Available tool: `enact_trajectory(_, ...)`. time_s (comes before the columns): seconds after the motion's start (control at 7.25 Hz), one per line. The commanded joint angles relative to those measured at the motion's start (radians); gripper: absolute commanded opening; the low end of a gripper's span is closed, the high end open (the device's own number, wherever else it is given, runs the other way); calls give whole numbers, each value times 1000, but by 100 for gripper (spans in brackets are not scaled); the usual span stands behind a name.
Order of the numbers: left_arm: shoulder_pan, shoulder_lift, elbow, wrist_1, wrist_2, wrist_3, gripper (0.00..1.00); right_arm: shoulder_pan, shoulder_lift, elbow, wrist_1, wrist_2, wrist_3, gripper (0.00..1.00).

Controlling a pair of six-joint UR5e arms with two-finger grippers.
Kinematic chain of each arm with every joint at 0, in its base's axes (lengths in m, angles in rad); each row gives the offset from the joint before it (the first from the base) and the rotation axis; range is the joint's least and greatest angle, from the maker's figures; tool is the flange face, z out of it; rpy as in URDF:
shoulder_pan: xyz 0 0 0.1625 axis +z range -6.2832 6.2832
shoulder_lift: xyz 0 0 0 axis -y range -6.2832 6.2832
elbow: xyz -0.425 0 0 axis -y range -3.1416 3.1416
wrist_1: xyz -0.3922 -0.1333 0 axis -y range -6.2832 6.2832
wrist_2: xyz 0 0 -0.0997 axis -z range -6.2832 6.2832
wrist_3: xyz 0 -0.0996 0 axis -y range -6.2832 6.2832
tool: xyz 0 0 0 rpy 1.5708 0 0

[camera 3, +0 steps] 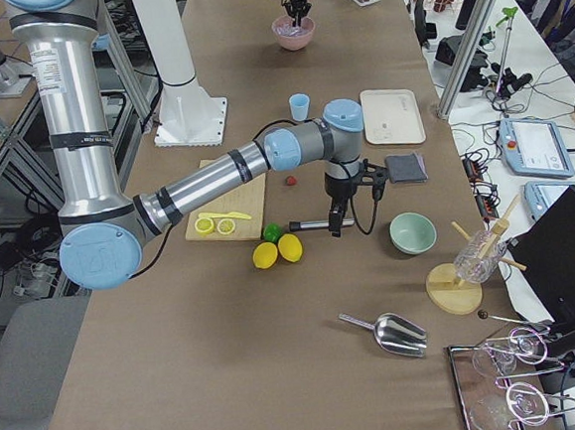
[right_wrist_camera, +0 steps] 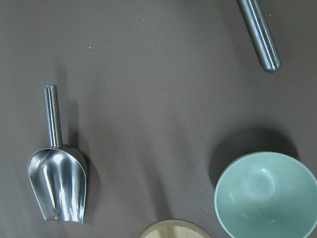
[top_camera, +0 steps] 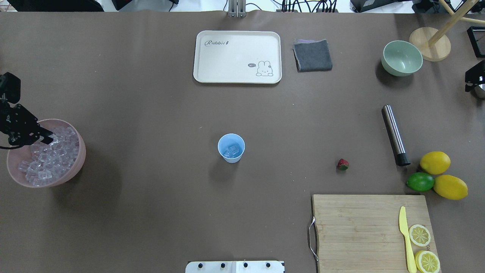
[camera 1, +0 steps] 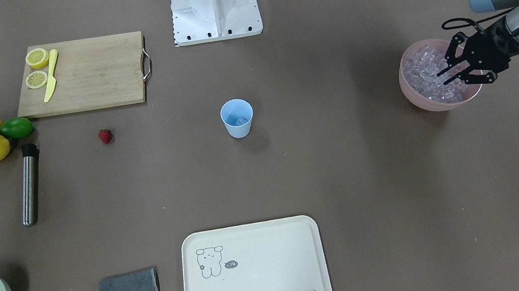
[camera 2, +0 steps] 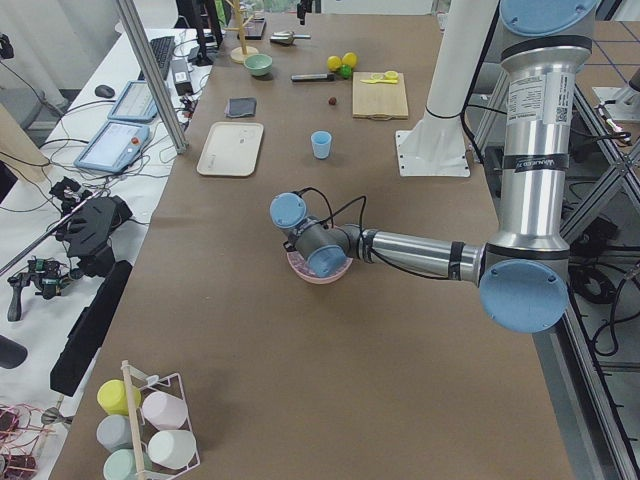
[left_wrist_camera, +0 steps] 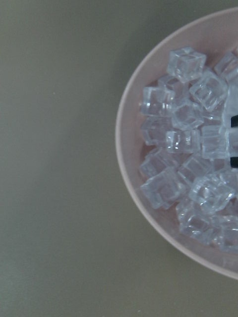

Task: Mash ice and strawberries in cup
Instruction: 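Carry the ice cube with the left gripper over the light-blue cup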

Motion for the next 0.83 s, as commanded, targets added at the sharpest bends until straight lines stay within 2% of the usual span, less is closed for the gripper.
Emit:
enact_trajectory(0.0, -33, -77, 1, 75, -17, -1, 0, 0, 5, -1, -1, 3, 1, 100)
enact_trajectory(0.41, -43, -203, -2, 187, -73, -45, 0, -2, 15, -4, 0, 6, 1, 100)
enact_trajectory(0.69, -24, -307, -8, 175, -97, -233, 0, -8, 22, -9, 0, 4, 1, 100)
